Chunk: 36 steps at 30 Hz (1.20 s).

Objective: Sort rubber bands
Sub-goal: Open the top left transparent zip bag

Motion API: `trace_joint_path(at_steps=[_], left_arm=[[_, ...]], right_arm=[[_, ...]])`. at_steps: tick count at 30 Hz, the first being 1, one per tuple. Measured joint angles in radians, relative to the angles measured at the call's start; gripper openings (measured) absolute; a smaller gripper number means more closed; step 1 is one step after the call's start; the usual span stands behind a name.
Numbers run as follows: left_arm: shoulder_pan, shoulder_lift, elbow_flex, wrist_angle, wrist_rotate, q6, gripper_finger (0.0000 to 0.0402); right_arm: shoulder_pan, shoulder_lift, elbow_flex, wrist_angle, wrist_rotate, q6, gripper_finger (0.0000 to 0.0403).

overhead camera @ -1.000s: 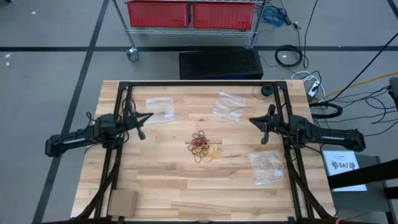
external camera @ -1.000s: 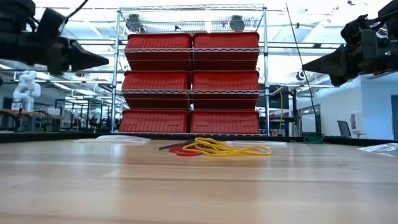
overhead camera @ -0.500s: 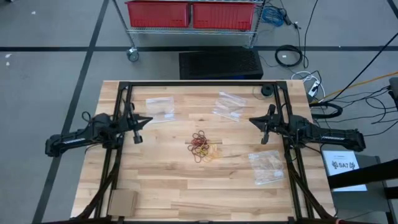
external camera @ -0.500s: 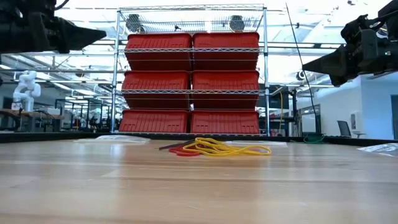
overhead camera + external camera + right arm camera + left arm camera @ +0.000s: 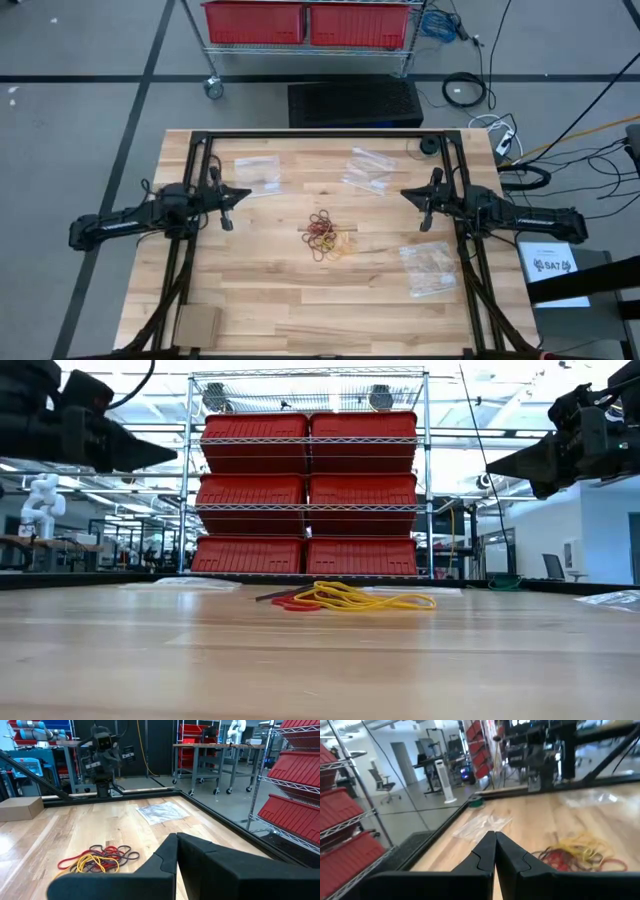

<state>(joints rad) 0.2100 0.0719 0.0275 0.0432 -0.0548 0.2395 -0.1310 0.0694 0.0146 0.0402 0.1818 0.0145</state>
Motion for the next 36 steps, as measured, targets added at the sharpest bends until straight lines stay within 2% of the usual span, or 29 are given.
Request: trace_joint_path(at_steps=[5,9,13,19,22,26,30,36], left_arm=[[0.000,0.098,0.002,0.041,-0.049,-0.059,0.0013],[-0.003,0.258,0.001,-0.027,-0.127,-0.102,0.0013],[-0.004,0.430,0.008,0.024,-0.137,-0.127,0.0013],[-0.004,0.620,0.062,0.039,-0.173,-0.128,0.0018],[-0.004,0.692,0.071,0.053,-0.198,-0.129,0.0043],[-0.004,0.776,0.074,0.056,-0.304,-0.129,0.0098],[-0.004,0.852,0.074,0.087,-0.331,-0.130,0.0143],[-0.003,0.993,0.114,0.082,-0.369,-0.129,0.0158]], right_arm=[[0.000,0.000,0.000,0.000,0.000,0.000,0.0000],[0.000,0.000,0.000,0.000,0.000,0.000,0.0000],[0.000,0.000,0.000,0.000,0.000,0.000,0.0000],[0.000,0.000,0.000,0.000,0.000,0.000,0.0000],[0.000,0.000,0.000,0.000,0.000,0.000,0.0000],[0.000,0.000,0.000,0.000,0.000,0.000,0.0000],[0.000,0.000,0.000,0.000,0.000,0.000,0.0000],[0.000,0.000,0.000,0.000,0.000,0.000,0.0000]])
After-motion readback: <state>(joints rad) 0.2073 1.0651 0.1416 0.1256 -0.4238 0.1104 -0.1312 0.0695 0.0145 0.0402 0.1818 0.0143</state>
